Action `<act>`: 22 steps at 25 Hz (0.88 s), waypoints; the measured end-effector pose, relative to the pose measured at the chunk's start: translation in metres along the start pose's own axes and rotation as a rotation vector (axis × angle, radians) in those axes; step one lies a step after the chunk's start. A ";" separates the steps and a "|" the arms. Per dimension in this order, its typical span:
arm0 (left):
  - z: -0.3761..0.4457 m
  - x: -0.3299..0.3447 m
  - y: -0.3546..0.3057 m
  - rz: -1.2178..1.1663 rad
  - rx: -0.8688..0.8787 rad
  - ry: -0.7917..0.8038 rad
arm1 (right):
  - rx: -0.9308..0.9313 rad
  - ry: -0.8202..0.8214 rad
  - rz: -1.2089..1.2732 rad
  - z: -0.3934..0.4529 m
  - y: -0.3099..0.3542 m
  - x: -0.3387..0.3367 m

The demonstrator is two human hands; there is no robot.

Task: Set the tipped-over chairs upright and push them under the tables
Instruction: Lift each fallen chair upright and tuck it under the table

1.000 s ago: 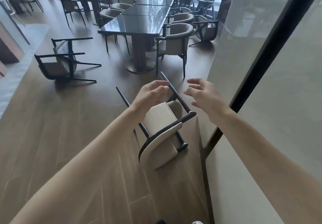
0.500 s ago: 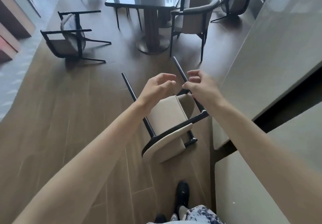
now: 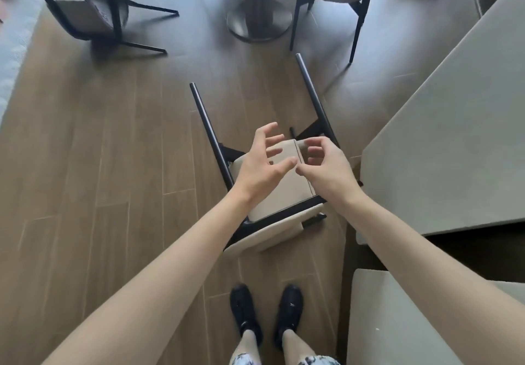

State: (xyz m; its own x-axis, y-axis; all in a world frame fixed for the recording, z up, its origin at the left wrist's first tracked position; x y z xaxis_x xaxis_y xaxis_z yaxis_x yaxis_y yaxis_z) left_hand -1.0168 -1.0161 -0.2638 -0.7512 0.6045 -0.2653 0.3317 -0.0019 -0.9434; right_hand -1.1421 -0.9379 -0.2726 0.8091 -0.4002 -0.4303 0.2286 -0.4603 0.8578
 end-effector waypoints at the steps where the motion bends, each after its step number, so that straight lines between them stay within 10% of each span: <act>1: 0.007 0.002 0.014 -0.005 -0.019 -0.016 | 0.002 -0.001 -0.012 0.007 -0.012 0.007; 22: 0.031 0.111 0.279 0.654 -0.202 0.239 | -0.180 0.335 -1.001 0.071 -0.238 0.150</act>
State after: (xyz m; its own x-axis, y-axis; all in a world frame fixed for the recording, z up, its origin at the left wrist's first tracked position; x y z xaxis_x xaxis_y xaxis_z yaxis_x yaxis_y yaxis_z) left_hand -1.0252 -0.9742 -0.5623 -0.2248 0.6877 -0.6903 0.7869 -0.2897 -0.5448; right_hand -1.1136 -0.9442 -0.5613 0.3099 0.3451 -0.8859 0.9252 -0.3240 0.1975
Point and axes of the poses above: each hand's wrist, its own z-axis towards the middle knuckle, its own x-axis out of the palm, y = z × x, the point moved 9 cm from there along z, towards the middle knuckle
